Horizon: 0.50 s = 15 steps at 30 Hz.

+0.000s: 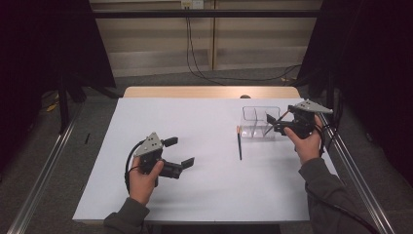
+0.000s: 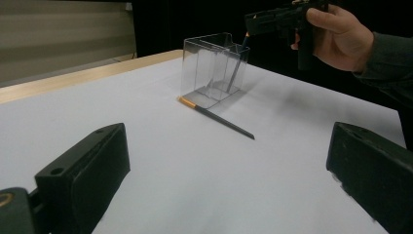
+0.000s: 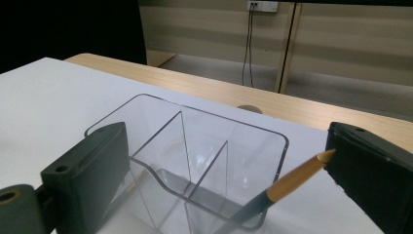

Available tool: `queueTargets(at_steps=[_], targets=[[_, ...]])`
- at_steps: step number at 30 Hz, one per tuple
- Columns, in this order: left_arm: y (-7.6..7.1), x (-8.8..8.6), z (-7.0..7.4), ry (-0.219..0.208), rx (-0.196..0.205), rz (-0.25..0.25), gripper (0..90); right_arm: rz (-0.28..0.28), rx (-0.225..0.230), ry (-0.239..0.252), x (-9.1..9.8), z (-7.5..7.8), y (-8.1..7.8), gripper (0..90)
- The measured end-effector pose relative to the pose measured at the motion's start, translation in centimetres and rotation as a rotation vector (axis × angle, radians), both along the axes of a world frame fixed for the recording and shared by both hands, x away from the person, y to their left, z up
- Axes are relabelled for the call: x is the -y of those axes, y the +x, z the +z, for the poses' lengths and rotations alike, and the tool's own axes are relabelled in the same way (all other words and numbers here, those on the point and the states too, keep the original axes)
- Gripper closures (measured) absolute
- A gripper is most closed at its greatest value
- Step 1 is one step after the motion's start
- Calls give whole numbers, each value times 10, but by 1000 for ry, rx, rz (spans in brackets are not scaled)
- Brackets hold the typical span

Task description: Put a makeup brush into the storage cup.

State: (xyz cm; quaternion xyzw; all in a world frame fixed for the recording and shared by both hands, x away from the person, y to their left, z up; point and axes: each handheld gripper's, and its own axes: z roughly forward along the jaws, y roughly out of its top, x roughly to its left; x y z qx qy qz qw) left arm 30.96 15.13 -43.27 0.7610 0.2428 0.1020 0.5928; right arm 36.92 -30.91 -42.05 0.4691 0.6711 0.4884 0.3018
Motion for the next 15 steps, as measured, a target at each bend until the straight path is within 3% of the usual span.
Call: queueTargets(at_steps=[15], targets=[[-1,1,0,-9,-5,1,18,15,6,17,0,3,-13,25]])
